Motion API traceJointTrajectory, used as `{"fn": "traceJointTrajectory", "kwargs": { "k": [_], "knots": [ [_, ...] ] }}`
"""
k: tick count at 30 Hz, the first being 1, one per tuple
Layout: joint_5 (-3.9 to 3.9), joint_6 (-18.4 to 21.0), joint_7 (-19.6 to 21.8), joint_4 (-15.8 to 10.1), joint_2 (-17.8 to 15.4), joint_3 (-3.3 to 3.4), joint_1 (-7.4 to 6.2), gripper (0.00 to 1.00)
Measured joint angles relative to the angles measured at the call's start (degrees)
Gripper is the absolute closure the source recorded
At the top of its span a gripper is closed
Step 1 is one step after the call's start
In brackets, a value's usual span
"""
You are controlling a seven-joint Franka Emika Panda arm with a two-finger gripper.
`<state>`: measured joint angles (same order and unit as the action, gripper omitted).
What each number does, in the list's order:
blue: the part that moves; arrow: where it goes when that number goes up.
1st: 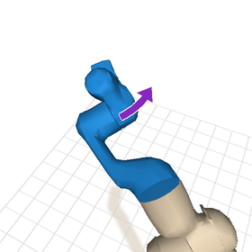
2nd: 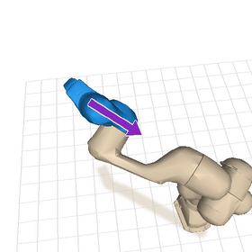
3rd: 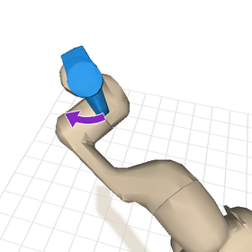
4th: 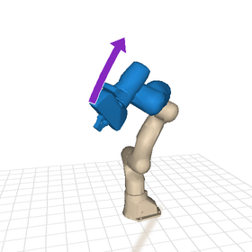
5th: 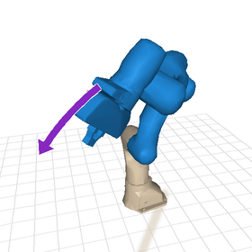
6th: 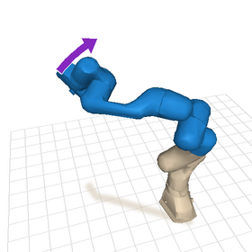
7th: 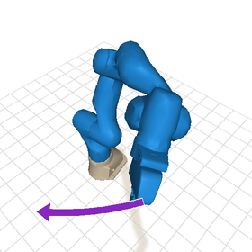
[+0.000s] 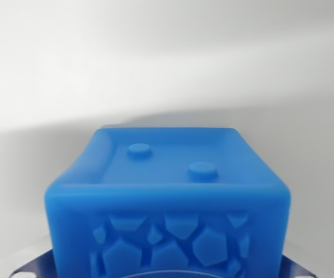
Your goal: Stack cube
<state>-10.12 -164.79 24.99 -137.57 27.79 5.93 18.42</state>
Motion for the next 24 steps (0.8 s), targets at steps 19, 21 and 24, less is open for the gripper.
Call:
{"fn": "traceJointTrajectory", "kwargs": {
  "k": [19,21,24],
  "knots": [
    [0.61,3.10,0.50,-1.19,-4.42,1.60,-1.38,1.00],
    [0.73,3.48,0.59,-1.34,-4.95,1.82,-1.56,1.00],
    [0.99,4.36,0.78,-1.58,-6.05,2.28,-1.97,1.00]
  ]
}}
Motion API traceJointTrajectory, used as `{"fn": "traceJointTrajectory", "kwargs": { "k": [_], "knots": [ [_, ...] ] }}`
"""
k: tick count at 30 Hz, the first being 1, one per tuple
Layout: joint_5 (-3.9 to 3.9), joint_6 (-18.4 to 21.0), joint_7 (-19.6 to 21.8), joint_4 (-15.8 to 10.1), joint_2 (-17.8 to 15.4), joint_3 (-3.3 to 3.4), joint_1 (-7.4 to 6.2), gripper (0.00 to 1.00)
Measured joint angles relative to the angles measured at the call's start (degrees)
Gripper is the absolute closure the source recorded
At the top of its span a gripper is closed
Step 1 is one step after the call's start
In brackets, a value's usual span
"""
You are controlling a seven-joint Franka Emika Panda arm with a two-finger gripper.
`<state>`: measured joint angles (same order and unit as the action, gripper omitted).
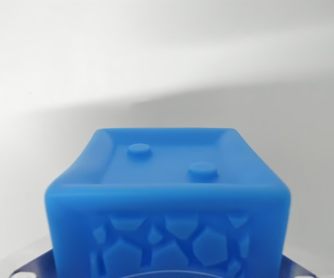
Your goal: Stack cube
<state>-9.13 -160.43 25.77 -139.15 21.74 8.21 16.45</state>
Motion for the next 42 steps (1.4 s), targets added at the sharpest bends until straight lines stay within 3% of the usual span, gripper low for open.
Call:
{"fn": "traceJointTrajectory", "kwargs": {
  "k": [11,22,31,42],
  "knots": [
    [1.54,3.37,1.12,-0.73,-4.24,1.50,-1.14,1.00],
    [3.92,7.83,2.80,-1.29,-9.45,2.71,-1.85,1.00],
    [5.72,11.63,4.08,-1.36,-13.56,3.07,-1.94,1.00],
    [6.63,11.73,3.85,-3.44,-15.24,2.53,-3.06,1.00]
  ]
}}
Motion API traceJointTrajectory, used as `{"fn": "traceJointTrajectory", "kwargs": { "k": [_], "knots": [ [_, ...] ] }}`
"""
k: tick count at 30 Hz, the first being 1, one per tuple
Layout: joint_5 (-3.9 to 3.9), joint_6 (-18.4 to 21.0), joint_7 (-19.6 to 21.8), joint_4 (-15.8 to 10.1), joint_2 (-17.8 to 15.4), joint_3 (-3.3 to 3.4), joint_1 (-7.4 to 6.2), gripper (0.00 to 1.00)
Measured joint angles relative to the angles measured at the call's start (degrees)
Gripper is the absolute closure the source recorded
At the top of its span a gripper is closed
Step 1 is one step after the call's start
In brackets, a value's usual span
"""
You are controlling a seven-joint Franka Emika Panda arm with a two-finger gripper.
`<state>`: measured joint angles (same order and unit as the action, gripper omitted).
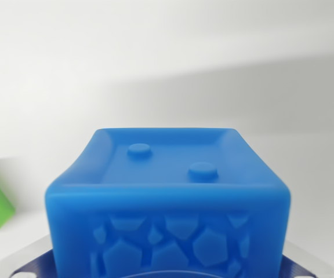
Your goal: Stack cube
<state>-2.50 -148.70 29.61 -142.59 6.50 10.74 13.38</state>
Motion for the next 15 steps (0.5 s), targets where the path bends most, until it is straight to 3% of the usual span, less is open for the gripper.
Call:
{"fn": "traceJointTrajectory", "kwargs": {
  "k": [15],
  "knots": [
    [1.05,-0.29,-0.88,-3.07,-2.84,-0.90,-1.74,1.00]
  ]
}}
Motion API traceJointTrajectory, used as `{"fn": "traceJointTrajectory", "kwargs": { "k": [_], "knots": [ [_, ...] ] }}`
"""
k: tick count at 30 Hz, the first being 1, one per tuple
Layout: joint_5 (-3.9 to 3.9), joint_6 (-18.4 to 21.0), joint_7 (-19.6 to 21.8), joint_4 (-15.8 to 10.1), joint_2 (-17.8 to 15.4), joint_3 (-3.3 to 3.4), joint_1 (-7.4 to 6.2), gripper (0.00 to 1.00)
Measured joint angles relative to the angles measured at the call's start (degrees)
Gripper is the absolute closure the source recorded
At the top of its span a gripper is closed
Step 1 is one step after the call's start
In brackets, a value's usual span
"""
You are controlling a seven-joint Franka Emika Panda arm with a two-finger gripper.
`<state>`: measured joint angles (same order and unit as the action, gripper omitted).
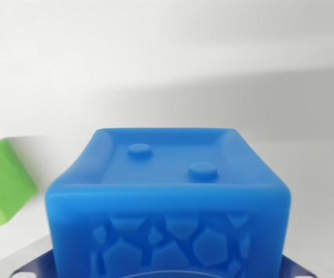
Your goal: Stack cube
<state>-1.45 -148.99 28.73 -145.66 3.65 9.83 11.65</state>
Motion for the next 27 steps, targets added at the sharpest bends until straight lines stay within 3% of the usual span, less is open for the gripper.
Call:
{"fn": "traceJointTrajectory", "kwargs": {
  "k": [27],
  "knots": [
    [1.49,-0.27,-1.74,-5.01,-4.81,-2.35,-3.33,1.00]
  ]
}}
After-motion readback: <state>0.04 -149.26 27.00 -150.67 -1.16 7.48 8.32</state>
